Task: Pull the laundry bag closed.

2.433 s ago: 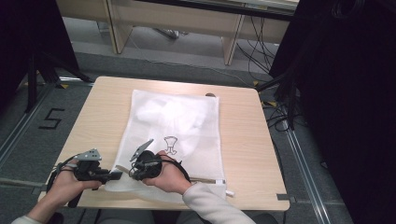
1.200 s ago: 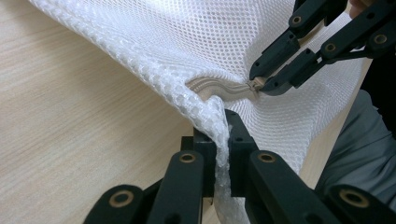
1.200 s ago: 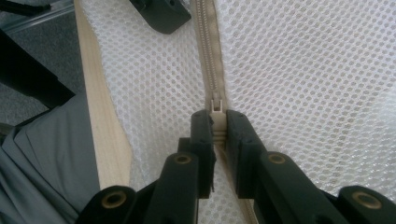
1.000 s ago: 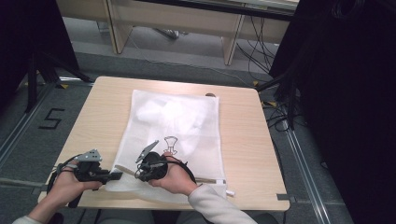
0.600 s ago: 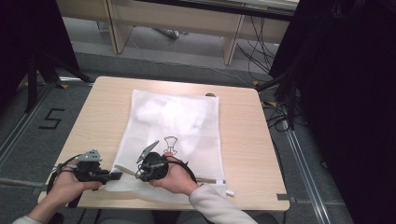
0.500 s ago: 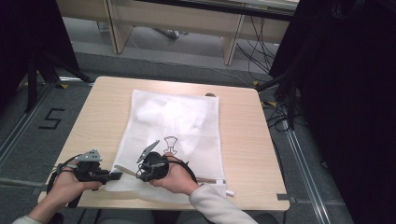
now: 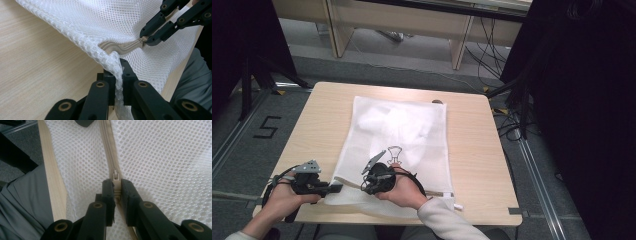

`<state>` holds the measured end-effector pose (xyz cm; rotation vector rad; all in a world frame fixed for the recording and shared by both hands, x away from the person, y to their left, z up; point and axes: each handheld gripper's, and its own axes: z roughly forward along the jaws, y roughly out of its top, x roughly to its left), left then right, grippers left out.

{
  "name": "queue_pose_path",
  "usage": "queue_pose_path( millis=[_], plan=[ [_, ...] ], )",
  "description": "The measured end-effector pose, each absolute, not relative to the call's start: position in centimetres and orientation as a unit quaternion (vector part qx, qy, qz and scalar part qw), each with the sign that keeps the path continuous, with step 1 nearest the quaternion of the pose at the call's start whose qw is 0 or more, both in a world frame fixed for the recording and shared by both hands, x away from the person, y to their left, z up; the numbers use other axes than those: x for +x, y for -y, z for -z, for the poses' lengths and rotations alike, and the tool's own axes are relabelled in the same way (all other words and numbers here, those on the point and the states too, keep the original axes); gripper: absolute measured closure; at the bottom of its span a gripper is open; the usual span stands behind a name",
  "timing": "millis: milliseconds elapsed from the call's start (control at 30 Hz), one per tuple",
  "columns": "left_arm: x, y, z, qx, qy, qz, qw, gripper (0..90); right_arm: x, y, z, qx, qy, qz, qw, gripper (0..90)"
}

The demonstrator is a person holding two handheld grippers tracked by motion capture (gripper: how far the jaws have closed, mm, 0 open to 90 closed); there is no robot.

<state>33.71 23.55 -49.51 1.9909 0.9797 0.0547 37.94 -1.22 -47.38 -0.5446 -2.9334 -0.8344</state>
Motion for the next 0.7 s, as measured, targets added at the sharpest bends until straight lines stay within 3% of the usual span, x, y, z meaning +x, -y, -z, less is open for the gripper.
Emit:
queue_pose_path(
  millis=[700],
  plan=[
    [33.74, -23.67, 49.48, 0.804, -0.395, -0.022, 0.443, 85.6, 37.95, 1.78, 47.14, -0.169, 0.948, 0.268, 0.016, 82.4]
  ],
)
